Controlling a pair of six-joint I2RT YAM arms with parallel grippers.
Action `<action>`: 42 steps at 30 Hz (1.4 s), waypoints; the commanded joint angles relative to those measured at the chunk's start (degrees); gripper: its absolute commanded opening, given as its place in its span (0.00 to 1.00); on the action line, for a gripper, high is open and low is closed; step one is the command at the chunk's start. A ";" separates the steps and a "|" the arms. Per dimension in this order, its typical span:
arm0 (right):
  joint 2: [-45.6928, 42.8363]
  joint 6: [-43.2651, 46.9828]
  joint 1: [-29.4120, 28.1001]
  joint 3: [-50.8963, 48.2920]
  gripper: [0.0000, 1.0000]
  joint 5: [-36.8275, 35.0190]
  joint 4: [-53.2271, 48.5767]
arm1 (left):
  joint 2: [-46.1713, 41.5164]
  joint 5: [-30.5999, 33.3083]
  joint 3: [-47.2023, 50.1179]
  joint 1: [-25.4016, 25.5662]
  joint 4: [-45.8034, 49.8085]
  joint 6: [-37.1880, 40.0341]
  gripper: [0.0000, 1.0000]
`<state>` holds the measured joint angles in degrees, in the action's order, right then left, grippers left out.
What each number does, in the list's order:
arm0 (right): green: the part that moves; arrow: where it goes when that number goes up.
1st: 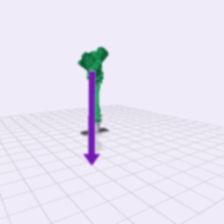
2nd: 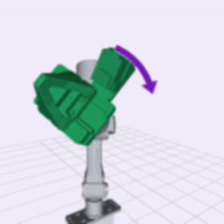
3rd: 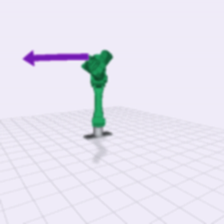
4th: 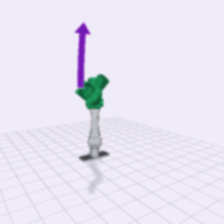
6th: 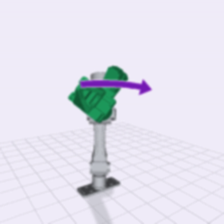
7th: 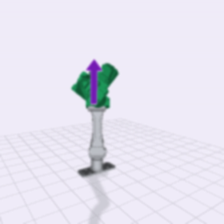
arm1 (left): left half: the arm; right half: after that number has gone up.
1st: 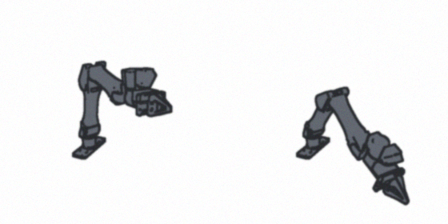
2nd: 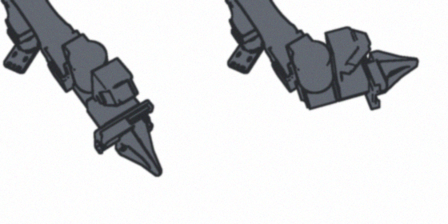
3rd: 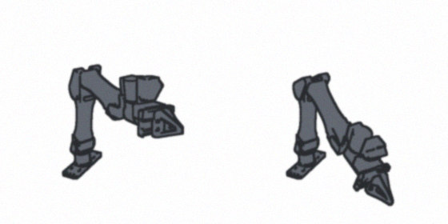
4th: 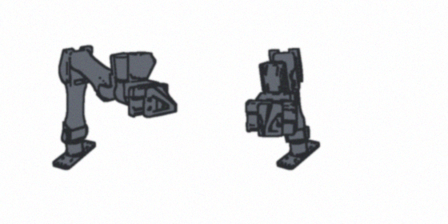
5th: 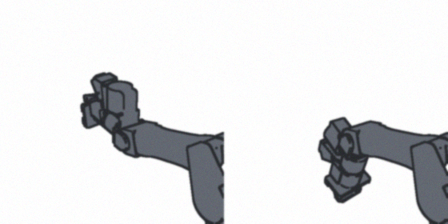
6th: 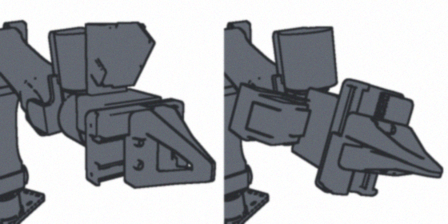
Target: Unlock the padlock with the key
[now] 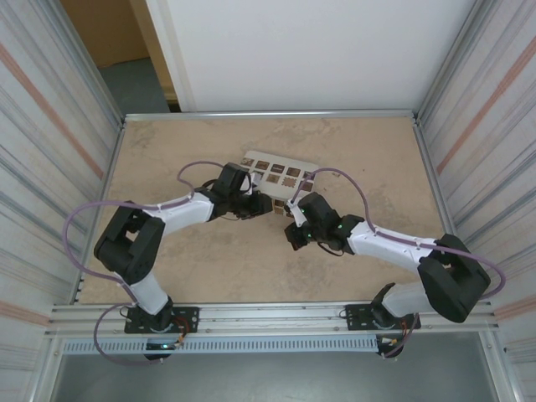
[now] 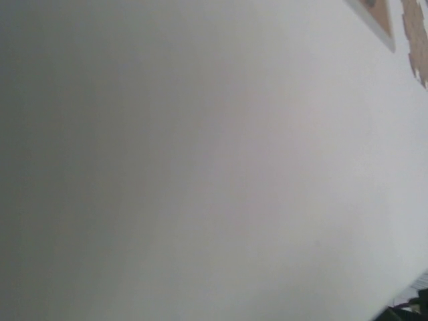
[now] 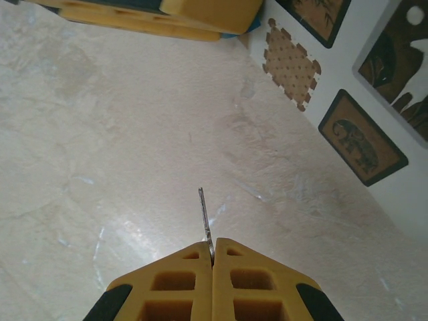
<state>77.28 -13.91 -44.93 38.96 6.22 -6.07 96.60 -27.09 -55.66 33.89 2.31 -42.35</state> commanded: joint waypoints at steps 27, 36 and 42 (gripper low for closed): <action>1.85 7.06 -0.69 -1.61 0.00 -6.71 12.78 | -4.97 -8.09 -2.37 0.63 2.36 -7.05 0.09; 3.48 6.79 -0.69 -2.17 0.00 -6.22 16.63 | -5.03 -9.10 -2.53 0.74 2.71 -7.05 0.09; 4.21 6.01 -0.30 -2.13 0.00 -5.39 18.18 | -5.15 -9.28 -2.70 0.83 3.10 -7.05 0.09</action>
<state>80.66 -8.29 -45.36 36.51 0.25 10.09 94.26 -33.10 -56.14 34.26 5.06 -48.29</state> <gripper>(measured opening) 0.048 0.248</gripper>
